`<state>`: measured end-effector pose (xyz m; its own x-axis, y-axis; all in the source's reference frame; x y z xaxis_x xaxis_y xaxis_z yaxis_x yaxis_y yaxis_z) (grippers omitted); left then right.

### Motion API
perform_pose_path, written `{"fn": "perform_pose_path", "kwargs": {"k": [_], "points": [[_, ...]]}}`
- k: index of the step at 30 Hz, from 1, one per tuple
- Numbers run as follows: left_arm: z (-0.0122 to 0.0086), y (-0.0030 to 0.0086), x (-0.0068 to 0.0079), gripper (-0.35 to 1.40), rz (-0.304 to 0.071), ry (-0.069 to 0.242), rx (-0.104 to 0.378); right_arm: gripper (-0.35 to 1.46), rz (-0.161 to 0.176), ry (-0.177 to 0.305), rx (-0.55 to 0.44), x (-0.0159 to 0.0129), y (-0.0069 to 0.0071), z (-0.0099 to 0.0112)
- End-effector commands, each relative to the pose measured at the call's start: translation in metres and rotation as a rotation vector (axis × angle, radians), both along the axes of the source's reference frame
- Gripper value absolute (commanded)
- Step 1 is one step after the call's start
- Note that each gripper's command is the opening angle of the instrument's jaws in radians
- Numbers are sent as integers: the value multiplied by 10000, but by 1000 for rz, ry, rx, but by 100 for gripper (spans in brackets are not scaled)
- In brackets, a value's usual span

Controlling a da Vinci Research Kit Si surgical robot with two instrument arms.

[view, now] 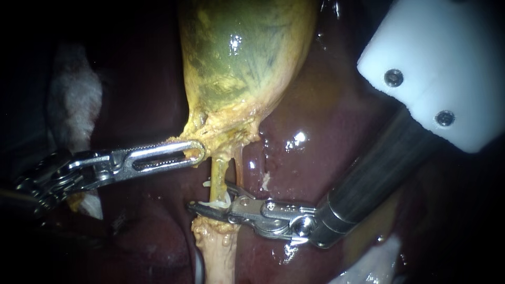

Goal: Clipping first clip left tube

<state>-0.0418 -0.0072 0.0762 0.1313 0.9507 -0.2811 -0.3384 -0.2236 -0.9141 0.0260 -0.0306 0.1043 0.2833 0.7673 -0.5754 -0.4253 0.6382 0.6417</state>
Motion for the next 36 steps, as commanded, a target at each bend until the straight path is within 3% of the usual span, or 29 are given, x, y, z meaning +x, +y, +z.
{"fn": "perform_pose_path", "kwargs": {"k": [1,7,13,36], "points": [[0,0,0,-35,0,0,0,39,3,0,4,-1,-1,-2],[0,0,0,-35,0,0,0,0,7,4,19,-11,-2,-3],[0,0,0,-35,2,2,1,-23,14,5,35,-14,-3,-3],[0,0,0,-35,0,1,6,-28,16,6,40,-16,-4,-4]]}}
